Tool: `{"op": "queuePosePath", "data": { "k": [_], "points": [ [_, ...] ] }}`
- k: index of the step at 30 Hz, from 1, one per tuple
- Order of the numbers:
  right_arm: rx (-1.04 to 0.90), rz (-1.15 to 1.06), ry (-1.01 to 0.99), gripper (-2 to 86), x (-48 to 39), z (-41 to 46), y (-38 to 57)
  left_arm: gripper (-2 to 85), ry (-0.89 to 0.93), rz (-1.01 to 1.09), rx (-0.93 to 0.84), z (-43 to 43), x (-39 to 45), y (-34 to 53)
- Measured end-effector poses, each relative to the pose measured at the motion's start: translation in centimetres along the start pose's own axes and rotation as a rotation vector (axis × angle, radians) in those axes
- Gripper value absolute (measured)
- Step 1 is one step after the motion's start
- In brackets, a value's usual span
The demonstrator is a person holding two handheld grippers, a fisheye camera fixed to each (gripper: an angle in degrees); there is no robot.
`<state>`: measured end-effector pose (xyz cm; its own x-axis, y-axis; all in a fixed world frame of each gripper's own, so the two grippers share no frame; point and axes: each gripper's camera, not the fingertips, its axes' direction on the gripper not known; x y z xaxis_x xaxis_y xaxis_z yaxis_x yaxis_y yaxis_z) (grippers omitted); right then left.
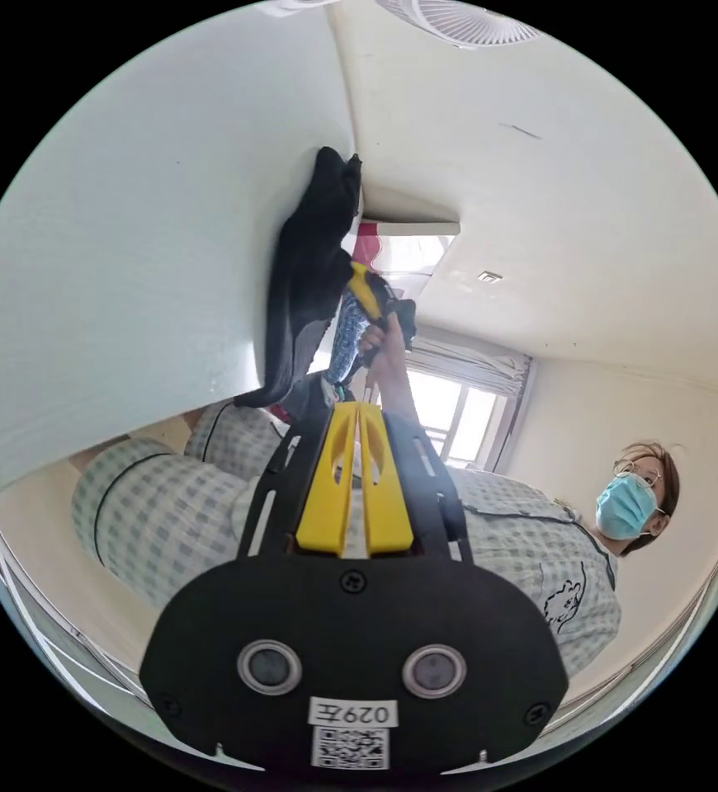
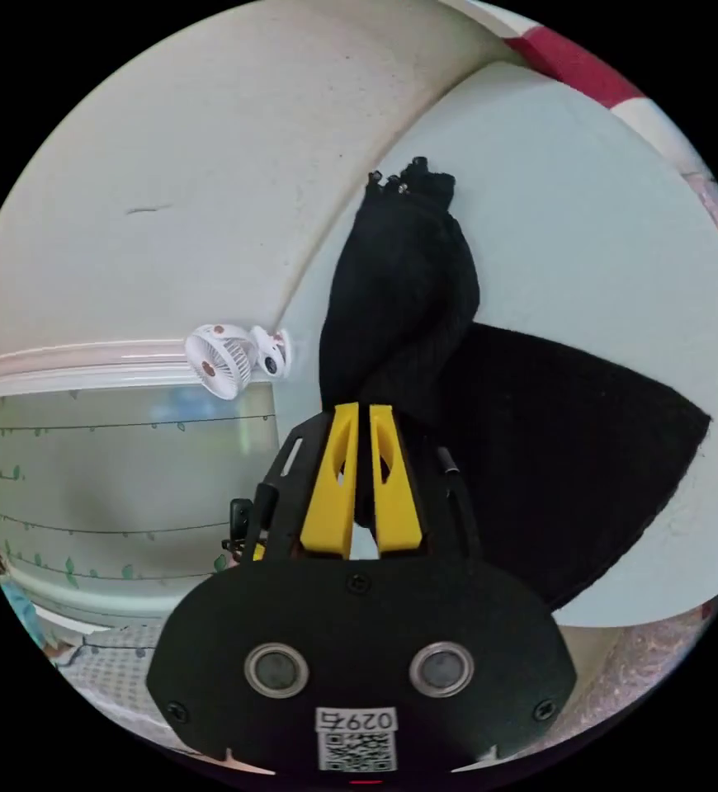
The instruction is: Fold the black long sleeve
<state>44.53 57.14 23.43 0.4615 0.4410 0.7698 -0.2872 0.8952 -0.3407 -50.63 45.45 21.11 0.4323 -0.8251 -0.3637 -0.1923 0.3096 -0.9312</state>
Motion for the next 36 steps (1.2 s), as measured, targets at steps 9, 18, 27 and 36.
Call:
{"op": "queuePosePath", "data": {
  "k": [9,18,27,36],
  "points": [
    [-0.764,-0.651,0.068,0.6,-14.4,23.4,-1.8,-1.0,0.114,-0.038,0.18,-3.4,-1.0,0.8],
    [-0.405,-0.405,0.186,-0.3,-6.3,21.2,-5.5,-1.0,-0.181,0.0,0.18,-3.0,4.3,-0.6],
    [-0.467,-0.109,0.717,-0.4,5.4,20.3,-4.6,-1.0,-0.348,0.15,-0.069,8.4,13.2,-11.9],
    [-0.319,0.107,0.729,-0.3,8.1,17.4,0.8,-1.0,-0.857,0.37,-0.423,28.9,19.2,-22.7]
  ]
}}
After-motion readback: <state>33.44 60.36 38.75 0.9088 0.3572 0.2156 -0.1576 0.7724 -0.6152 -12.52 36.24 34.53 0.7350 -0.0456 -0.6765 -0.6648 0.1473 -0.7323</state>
